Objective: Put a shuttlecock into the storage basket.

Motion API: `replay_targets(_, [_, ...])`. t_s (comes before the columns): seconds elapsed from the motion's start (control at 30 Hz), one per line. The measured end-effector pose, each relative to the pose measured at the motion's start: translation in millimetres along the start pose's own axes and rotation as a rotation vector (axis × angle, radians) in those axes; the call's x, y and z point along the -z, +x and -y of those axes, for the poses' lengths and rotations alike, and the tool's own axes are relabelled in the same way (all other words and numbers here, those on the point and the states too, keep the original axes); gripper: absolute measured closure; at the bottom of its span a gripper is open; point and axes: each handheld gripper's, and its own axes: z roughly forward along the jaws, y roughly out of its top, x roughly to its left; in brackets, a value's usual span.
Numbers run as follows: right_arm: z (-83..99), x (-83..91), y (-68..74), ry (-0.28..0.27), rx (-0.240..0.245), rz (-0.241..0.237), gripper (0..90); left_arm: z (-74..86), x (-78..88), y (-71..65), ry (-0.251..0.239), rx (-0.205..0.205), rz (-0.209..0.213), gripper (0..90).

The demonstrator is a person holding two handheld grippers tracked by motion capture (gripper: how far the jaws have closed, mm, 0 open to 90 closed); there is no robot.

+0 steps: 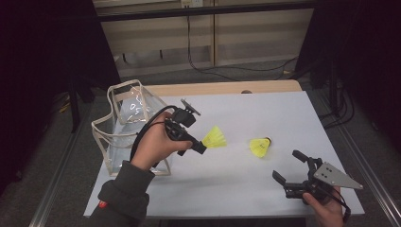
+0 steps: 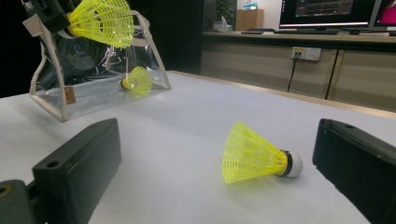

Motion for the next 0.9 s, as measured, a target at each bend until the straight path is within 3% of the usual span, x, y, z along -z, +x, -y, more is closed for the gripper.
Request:
replay_targets(0.23, [-0.1,0.0,0.7,0.001,0.0,-0.001,1.0,-4.7,9.0,2.1,-0.005,0.033,-0.003,63.6])
replay_targets(0.9, [-0.4,0.3,0.3,-0.004,0.001,-0.003,1.0,-13.8,25.6,5.0,-0.006,0.055,-0.012,63.6])
